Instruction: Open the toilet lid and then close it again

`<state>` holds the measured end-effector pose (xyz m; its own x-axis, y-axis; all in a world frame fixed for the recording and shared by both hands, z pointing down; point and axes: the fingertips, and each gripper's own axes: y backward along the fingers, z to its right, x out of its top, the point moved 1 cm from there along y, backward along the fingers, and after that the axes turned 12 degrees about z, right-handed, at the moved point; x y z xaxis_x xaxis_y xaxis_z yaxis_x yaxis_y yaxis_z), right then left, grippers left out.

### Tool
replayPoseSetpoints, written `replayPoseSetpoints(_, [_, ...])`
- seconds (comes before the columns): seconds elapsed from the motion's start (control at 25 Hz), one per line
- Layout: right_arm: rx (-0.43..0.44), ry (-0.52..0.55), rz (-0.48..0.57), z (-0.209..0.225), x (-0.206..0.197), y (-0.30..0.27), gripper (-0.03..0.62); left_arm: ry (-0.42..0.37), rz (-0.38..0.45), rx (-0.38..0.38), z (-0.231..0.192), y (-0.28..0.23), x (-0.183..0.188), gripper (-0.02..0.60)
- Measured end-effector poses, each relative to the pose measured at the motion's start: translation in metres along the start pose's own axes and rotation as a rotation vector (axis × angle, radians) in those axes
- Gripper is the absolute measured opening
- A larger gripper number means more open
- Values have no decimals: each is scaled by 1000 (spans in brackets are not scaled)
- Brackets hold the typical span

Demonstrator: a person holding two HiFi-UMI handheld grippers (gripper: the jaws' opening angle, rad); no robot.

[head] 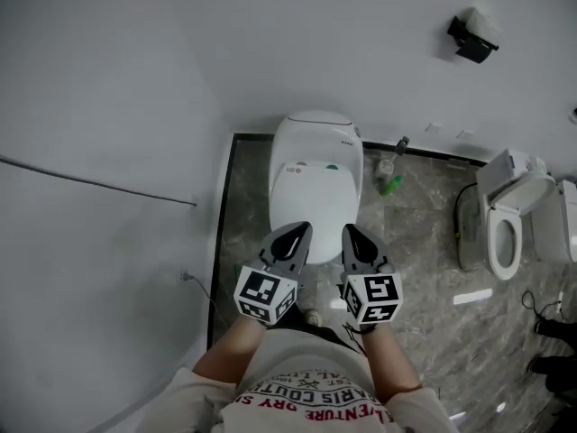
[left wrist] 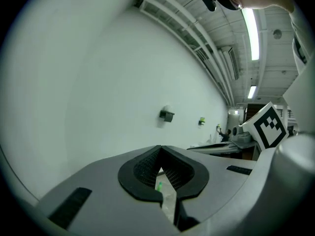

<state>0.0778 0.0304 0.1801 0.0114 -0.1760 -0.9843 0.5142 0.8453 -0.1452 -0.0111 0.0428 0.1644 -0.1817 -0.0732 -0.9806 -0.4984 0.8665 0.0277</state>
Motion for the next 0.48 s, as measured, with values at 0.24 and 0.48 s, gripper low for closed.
replayPoseSetpoints(0.24, [30,56,114,-20,75,34,14,-80,125,-24,23,22,86,6])
replayPoseSetpoints(0.48, [53,101,158,-30,96,60,14,-120,149,21,28,52,110,6])
